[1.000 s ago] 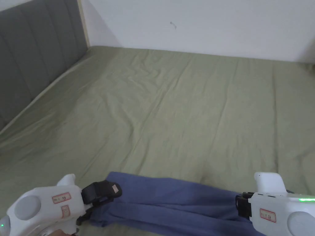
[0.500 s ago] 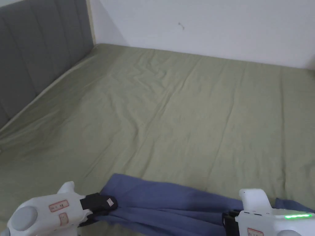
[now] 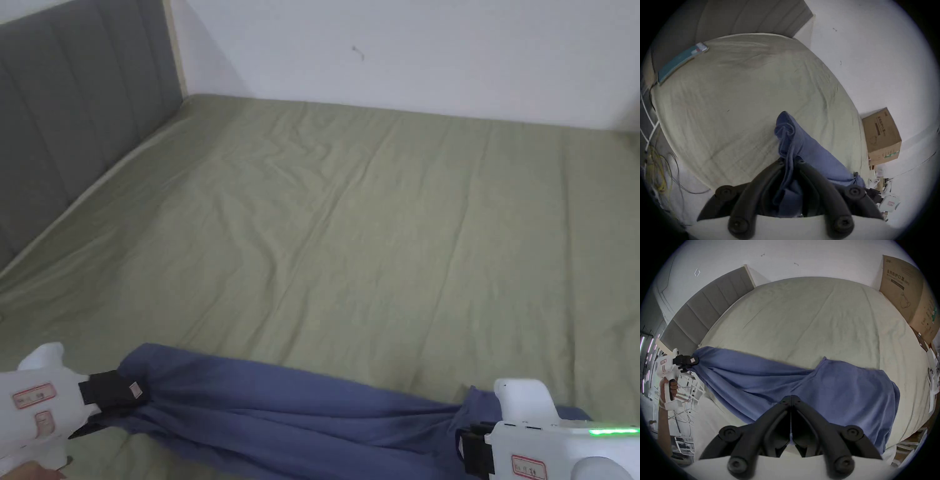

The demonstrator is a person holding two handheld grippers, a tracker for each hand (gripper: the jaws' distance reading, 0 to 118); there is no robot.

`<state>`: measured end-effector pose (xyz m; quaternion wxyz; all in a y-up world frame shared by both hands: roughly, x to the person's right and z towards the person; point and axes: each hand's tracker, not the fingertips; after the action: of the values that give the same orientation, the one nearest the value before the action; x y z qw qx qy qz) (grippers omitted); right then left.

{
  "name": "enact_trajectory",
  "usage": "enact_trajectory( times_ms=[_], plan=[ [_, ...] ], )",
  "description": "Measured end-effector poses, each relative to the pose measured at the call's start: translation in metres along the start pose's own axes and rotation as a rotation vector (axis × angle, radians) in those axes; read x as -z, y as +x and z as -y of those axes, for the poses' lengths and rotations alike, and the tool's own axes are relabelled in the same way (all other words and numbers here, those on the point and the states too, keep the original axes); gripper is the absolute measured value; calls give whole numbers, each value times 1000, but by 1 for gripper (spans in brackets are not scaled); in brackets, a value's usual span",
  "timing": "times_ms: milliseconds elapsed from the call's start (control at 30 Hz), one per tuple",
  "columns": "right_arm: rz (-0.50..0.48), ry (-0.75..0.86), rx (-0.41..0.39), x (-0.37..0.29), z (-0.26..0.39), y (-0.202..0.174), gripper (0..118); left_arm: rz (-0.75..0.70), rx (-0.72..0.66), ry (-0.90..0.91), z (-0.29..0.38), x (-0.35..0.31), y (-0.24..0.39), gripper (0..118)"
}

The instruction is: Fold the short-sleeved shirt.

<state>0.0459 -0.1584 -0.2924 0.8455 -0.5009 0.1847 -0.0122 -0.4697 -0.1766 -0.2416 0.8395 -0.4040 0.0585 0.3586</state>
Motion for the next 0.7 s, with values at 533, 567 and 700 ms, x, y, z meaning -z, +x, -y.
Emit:
enact_trajectory(
  times_ms=[533, 567, 700],
  plan=[
    [41, 72, 166, -31, 19, 69, 0, 262, 795, -136, 124, 24, 247, 7],
    [43, 75, 180, -33, 21, 74, 0, 265, 825, -185, 140, 37, 258, 7],
    [59, 76, 206, -37, 31, 89, 0, 239, 881, -262, 180, 87, 266, 10]
  ],
)
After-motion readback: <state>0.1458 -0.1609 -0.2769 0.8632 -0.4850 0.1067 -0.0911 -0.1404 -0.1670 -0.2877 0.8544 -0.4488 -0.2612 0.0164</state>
